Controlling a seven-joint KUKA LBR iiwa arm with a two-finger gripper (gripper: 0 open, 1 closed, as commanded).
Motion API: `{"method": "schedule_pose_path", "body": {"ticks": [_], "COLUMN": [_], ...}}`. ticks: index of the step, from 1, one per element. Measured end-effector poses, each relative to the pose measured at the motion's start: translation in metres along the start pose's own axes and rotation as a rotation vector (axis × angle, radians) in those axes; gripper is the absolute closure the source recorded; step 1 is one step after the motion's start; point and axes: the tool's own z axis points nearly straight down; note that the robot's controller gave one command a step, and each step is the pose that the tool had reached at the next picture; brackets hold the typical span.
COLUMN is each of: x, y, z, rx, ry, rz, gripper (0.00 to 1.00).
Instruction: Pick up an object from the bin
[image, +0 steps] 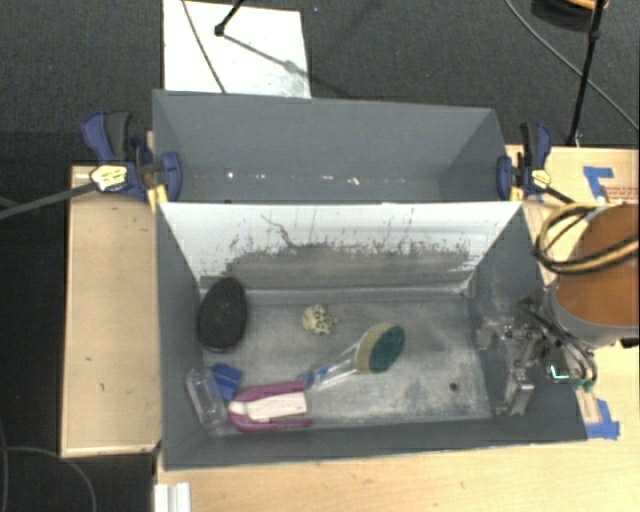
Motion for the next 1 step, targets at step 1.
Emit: {"method": "schedule_pose_path", "body": {"ticks": [1], "x": [0.005], "y": [0.1116], "z": [0.0372], "rx": [-0.002], "ry": [-0.005], "rz": [-0.244], "gripper": [0.0]}}
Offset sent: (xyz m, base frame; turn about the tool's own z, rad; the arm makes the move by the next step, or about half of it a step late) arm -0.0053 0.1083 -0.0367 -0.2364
